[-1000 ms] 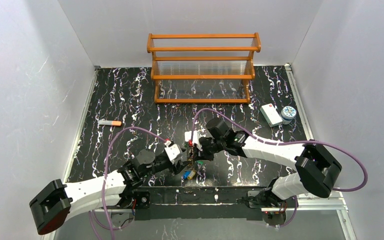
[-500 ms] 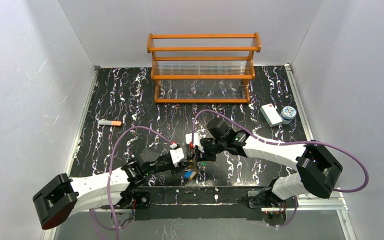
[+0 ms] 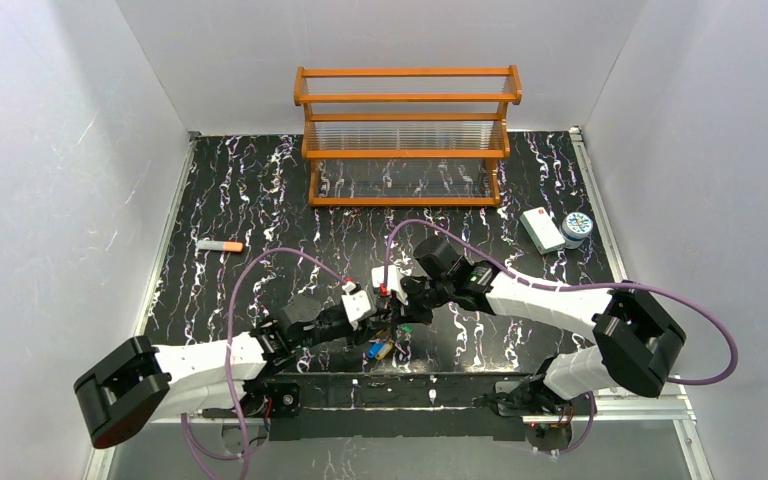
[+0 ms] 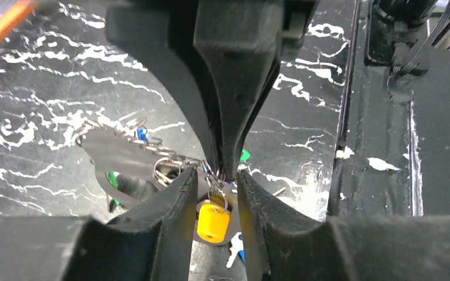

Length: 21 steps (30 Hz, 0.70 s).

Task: Put the keys on the keyring
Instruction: Adjust the key on the keyring.

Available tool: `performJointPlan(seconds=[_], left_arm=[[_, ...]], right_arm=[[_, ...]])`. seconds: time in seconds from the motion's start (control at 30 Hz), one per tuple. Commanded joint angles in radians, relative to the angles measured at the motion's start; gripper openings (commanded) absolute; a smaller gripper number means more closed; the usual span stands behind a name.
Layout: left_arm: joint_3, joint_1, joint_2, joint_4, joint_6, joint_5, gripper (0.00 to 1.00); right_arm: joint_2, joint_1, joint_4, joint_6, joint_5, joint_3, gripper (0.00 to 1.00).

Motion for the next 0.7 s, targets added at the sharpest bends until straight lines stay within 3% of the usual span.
performJointPlan(seconds=[0.0,0.17,0.3,0.67], left_arm=[[0.019,-0.004,0.047,0.039,-0.011,-0.016,0.27],[0.016,-0.003,0.063,0.056,-0.013,-0.036,0.0],[-0.006,-0.003,0.022,0.096,-0.038,-0.052,0.0],[-0.119,-0.003,-0.072,0.233,-0.223,-0.255,0.0]], right_arm=[[-0.036,0.009,0.032,0.011,-0.03,-0.008,0.01],[-0.036,0.01,0.03,0.009,-0.032,-0.009,0.01],[-0.027,0.01,0.017,0.001,-0.032,-0.013,0.01],[-0.032,0.018,0.003,-0.042,-0.031,-0.034,0.01]])
